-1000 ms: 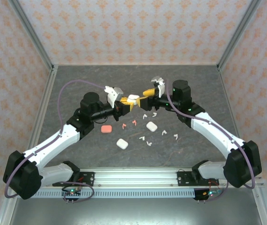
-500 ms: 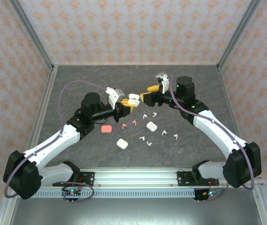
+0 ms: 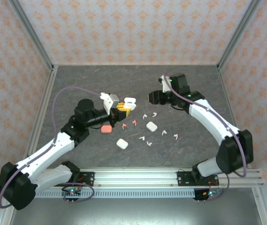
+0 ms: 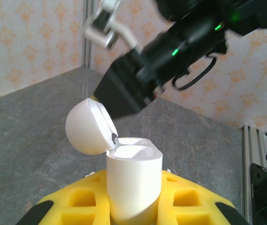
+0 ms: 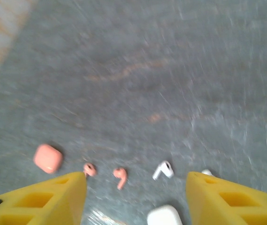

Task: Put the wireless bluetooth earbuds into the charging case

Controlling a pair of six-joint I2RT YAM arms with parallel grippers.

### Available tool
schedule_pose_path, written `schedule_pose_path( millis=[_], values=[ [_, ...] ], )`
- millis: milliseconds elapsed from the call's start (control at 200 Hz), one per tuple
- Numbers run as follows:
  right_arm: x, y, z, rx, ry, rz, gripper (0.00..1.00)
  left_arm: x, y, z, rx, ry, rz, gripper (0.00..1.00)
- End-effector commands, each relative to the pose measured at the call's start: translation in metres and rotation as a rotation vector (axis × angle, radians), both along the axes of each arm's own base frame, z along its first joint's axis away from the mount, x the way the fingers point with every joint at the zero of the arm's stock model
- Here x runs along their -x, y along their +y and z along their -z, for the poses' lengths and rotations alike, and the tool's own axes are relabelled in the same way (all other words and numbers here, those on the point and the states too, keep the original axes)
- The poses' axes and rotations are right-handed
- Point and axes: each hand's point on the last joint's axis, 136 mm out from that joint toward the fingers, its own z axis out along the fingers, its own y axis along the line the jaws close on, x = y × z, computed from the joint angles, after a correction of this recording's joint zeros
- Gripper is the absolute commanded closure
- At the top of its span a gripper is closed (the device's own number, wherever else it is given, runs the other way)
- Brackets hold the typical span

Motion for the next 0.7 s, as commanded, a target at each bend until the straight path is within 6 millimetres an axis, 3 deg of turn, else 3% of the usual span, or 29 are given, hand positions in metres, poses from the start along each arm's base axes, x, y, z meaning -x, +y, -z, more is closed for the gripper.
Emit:
schedule_pose_path(
  millis=[0, 275, 460, 696],
  values=[
    [0.004, 0.002, 0.035, 0.132, 0.094, 0.002, 0.42, 0.011, 0.001, -0.007, 0.026, -0.015, 0.023, 1.00],
    [-0.016, 0.023, 0.115, 0.252, 0.205, -0.065, 0.51, 0.020, 0.000, -0.021, 0.051, -0.039, 0.054, 1.00],
    [-0.024, 0.035, 0.136, 0.249, 0.229, -0.088, 0.54, 0.017, -0.003, -0.025, 0.053, -0.031, 0.065, 1.00],
    [-0.019, 0.044, 0.157, 0.250, 0.282, -0.123, 0.59, 0.015, -0.006, -0.022, 0.048, -0.016, 0.069, 1.00]
  ],
)
